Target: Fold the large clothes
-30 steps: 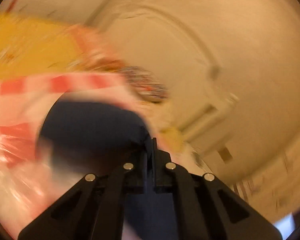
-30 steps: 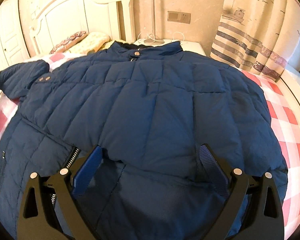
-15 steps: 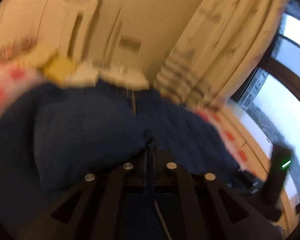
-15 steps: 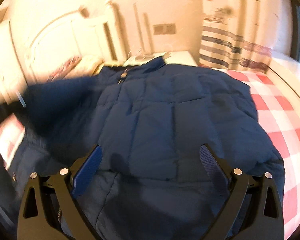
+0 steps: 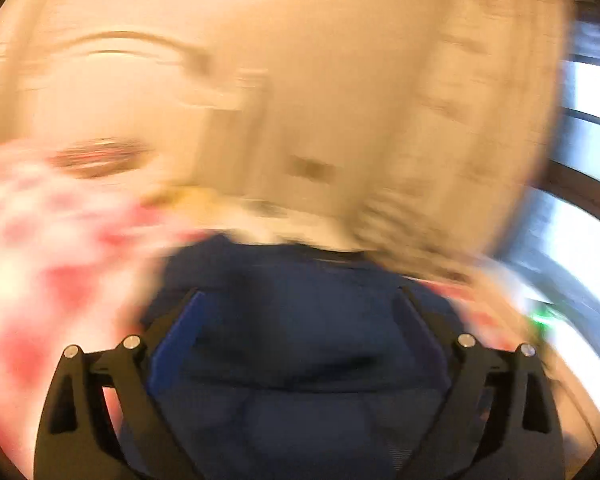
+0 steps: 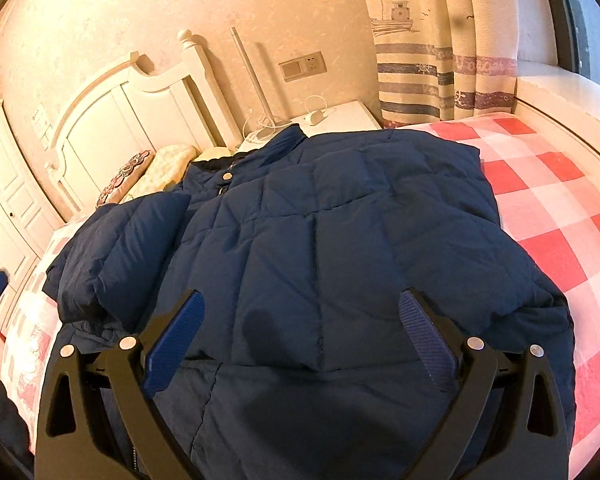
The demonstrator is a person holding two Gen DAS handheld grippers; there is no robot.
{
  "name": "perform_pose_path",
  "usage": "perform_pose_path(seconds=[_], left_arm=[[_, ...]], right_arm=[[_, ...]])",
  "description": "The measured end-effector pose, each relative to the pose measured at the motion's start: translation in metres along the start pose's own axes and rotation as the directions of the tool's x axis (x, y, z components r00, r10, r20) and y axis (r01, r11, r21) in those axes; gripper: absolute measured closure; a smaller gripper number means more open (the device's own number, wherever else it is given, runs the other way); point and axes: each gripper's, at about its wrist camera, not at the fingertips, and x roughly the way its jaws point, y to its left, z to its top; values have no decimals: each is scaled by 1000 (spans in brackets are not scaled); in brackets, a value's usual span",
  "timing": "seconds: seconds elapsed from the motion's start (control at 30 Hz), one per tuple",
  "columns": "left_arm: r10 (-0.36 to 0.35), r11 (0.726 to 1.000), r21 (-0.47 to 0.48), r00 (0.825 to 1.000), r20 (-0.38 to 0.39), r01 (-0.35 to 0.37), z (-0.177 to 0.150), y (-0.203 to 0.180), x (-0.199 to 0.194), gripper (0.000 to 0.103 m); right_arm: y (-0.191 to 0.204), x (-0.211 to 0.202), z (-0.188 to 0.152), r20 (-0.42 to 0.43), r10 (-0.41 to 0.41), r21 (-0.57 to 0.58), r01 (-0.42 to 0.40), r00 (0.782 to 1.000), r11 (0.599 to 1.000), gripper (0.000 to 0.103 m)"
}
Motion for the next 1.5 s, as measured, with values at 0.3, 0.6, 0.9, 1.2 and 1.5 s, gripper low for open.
perform_pose_path(seconds=[0.3,0.6,0.9,1.2,1.5], left_arm=[[322,944,30,897,-302,-328,-24,65,51,14],[374,923,56,856,-358,-380,-48,77,78,12],[435,898,115,814,-386,-425,-50,74,87,10],[414,905,85,820,-396,-416,-51,79,86,10],[396,912,66,824,-405,-406,-51,81,86,10]], right_arm=[[5,4,-1,-15,-17,-31,17,1000,999,8],[18,1,-5,3,-39,-101,39,999,994,8],[140,-10,-35,122,-65,-625,128,990,770,8],[218,38,-34,112,-102,-799,151,988,582,17],[227,49,-47,55,-39,-828,67,998,556,49]])
